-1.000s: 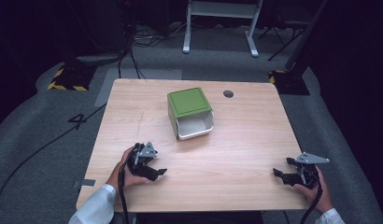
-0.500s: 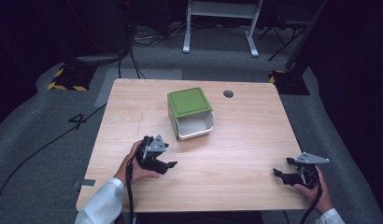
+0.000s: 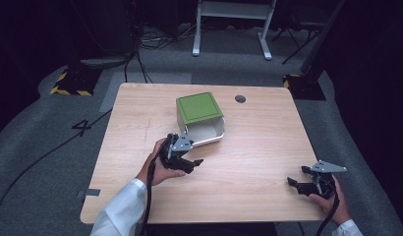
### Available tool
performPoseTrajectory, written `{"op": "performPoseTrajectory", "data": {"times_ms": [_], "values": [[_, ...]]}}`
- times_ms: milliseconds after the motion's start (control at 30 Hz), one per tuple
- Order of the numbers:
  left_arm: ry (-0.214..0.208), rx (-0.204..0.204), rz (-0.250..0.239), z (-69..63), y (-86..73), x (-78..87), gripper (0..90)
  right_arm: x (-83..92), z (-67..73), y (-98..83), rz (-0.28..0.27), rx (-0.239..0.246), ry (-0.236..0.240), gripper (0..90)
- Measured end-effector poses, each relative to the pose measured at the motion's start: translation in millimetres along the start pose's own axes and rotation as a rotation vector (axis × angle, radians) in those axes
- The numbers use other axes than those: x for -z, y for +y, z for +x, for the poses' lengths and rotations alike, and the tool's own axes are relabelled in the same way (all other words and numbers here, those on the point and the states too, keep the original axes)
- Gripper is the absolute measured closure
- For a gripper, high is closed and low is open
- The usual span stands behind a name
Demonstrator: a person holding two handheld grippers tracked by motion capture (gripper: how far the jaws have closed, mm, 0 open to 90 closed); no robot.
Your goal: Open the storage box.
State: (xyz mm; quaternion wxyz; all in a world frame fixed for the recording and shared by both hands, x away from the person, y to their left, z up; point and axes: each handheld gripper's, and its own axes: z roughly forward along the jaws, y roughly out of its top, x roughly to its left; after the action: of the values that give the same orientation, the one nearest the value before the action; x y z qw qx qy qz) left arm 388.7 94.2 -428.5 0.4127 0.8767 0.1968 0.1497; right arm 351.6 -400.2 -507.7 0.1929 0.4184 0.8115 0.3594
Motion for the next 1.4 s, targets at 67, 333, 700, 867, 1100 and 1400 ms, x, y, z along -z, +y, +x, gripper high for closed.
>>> {"op": "performPoseTrajectory", "data": {"times_ms": [67,333,700,867,1100,1400], "values": [[0.005,-0.006,0.001,-0.6,5.5,-3.6,25.9,0.0,0.0,0.0,0.0,0.0,0.0,15.8],[0.014,-0.046,0.008,-2.7,21.8,-25.4,26.7,0.0,0.0,0.0,0.0,0.001,0.0,15.8],[0.037,-0.06,0.049,0.3,29.7,-48.7,28.2,0.0,0.0,0.0,0.0,0.001,0.0,15.8],[0.044,-0.059,0.085,3.6,29.2,-59.7,28.3,0.0,0.0,0.0,0.0,0.0,0.0,15.8],[0.074,-0.03,0.113,12.1,24.5,-69.0,29.0,0.0,0.0,0.0,0.0,0.0,0.0,15.8],[0.049,-0.007,0.154,19.1,19.5,-80.3,32.0,0.0,0.0,0.0,0.0,0.0,-0.001,15.8]]}}
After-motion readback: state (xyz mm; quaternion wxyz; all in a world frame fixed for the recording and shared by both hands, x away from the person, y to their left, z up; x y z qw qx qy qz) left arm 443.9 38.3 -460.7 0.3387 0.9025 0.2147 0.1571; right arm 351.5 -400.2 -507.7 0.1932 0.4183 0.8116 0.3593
